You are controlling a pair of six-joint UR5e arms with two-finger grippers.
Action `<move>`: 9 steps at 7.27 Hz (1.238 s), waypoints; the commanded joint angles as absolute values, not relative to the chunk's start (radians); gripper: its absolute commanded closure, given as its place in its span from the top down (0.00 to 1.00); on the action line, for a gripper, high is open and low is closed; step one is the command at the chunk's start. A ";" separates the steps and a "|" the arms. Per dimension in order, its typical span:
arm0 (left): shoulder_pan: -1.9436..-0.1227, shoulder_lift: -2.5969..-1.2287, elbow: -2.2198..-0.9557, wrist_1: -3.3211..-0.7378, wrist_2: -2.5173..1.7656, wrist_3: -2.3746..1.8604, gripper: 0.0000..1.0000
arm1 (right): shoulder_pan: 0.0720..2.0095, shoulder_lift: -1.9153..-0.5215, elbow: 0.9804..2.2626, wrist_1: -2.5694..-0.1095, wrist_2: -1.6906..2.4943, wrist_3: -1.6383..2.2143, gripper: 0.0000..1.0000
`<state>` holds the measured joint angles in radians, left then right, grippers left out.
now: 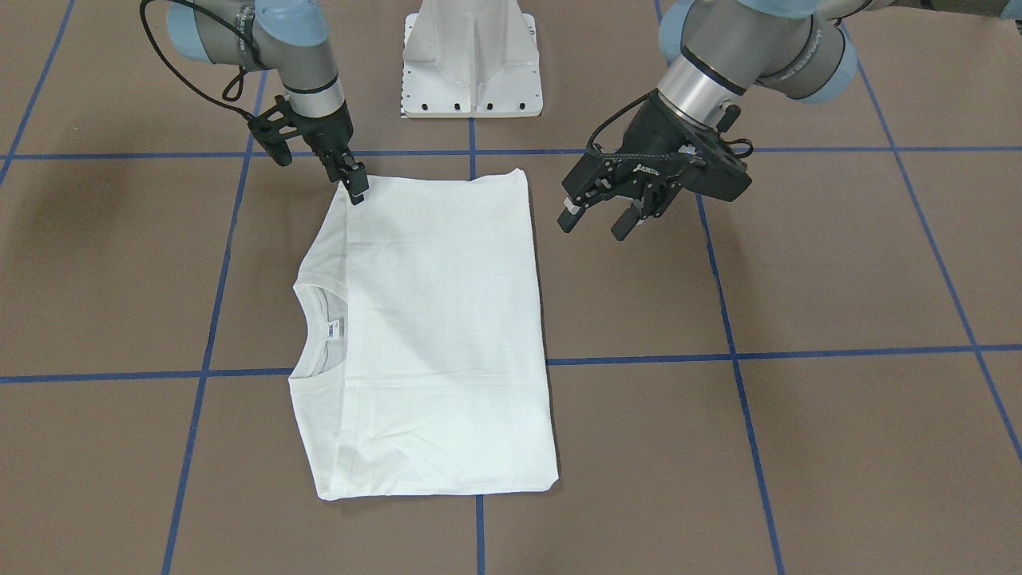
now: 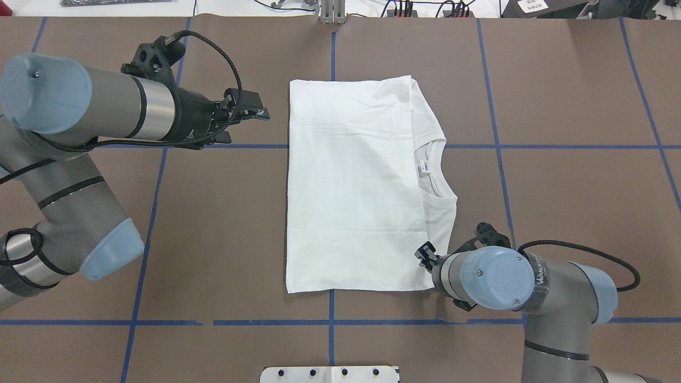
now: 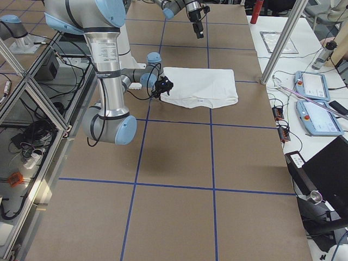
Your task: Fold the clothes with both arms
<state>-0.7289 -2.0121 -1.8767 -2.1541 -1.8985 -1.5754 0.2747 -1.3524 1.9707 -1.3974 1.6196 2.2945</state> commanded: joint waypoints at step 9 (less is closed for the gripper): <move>-0.730 -2.000 -1.888 -2.154 -1.898 -1.575 1.00 | 0.275 -1.348 1.999 -1.408 1.660 2.329 0.42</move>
<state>-0.7302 -2.0026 -1.8883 -2.1537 -1.8975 -1.5754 0.2756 -1.3532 2.0018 -1.4039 1.6548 2.3286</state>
